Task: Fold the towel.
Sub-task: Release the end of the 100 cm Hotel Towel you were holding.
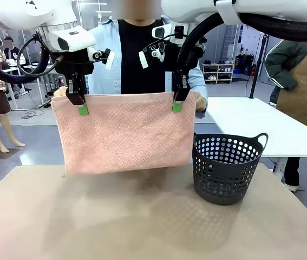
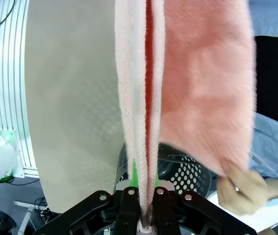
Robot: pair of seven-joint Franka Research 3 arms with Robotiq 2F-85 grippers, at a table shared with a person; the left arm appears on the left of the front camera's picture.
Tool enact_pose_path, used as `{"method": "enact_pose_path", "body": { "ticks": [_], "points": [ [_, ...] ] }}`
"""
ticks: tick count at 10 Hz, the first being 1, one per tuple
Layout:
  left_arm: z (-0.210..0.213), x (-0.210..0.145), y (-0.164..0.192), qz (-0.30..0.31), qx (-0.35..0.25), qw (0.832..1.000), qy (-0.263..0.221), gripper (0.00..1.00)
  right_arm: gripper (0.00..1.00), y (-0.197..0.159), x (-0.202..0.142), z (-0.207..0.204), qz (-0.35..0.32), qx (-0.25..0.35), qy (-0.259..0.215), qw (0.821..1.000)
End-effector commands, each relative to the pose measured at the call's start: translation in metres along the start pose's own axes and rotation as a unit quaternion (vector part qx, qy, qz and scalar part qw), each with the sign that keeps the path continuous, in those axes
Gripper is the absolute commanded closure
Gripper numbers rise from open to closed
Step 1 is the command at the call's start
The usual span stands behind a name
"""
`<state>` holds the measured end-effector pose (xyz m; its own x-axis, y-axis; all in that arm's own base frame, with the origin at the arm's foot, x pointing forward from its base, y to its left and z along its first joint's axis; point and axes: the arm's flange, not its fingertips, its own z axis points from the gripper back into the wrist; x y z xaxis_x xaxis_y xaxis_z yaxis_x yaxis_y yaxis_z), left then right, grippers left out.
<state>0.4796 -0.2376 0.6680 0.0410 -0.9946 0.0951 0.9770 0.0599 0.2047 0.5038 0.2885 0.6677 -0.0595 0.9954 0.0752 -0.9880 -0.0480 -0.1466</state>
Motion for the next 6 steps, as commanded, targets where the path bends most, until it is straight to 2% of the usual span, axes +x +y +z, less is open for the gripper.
{"method": "enact_pose_path", "body": {
  "ticks": [1, 6],
  "points": [
    [0.0003, -0.0015, 0.0007, 0.002, 0.001, 1.0, 0.0, 1.0, 1.0, -0.0001, -0.0001, 0.002, -0.001, -0.004, -0.001, 1.0],
    [0.0003, -0.0015, 0.0007, 0.002, 0.001, 1.0, 0.0, 1.0, 1.0, -0.0001, -0.0001, 0.002, -0.001, -0.004, -0.001, 1.0]
  ]
}}
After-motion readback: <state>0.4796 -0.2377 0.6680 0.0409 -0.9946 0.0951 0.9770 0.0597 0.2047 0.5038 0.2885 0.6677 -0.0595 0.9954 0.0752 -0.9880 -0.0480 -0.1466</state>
